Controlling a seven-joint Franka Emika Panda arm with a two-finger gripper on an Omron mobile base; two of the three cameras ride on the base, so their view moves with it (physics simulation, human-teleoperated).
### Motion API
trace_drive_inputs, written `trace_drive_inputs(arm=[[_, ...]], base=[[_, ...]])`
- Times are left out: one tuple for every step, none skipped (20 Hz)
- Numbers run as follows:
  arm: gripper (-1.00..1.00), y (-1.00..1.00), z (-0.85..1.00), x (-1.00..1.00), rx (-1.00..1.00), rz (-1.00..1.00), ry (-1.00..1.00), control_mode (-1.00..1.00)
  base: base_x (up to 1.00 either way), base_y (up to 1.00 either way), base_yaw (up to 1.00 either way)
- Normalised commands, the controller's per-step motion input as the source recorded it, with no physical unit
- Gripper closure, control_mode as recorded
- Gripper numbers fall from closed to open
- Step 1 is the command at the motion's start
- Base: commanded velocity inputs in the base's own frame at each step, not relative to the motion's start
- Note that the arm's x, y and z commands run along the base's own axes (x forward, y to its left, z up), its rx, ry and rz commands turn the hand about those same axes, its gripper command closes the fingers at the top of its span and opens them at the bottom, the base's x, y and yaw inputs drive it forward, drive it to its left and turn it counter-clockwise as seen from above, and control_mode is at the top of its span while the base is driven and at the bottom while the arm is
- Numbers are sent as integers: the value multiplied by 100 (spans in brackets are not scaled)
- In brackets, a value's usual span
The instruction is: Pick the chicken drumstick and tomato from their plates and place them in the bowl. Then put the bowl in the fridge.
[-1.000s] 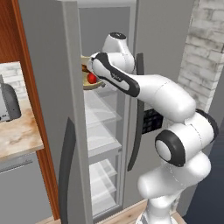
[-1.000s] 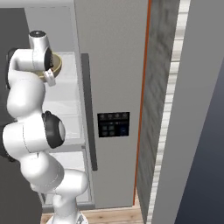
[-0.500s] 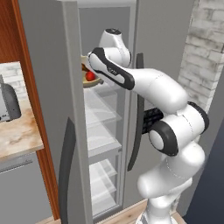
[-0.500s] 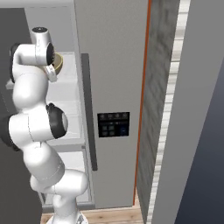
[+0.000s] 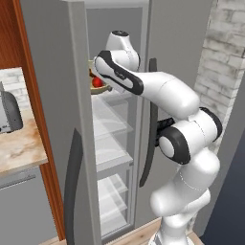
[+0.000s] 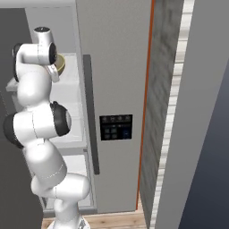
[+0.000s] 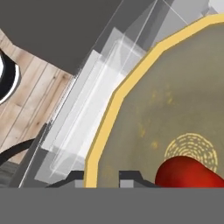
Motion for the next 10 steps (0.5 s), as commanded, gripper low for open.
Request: trace_drive_inputs(arm=[[100,15,-18,29,0,0,6,-100],[100,14,-13,29,0,0,6,-100],[100,15,-11,29,0,0,5,-100],[100,15,-3,30,0,0,4,-100],[100,16,-2,32,0,0,4,-100],[100,15,0,34,0,0,4,-100],[100,16,0,34,0,0,2,-100],[100,16,0,37,0,0,2,-100],[100,17,0,37,0,0,1,-100],[100,18,-2,35,0,0,0,-100]], base=[[0,0,0],[0,0,0],[0,0,0],[0,0,0],[0,0,0],[0,0,0],[0,0,0],[0,0,0],[0,0,0],[0,0,0]])
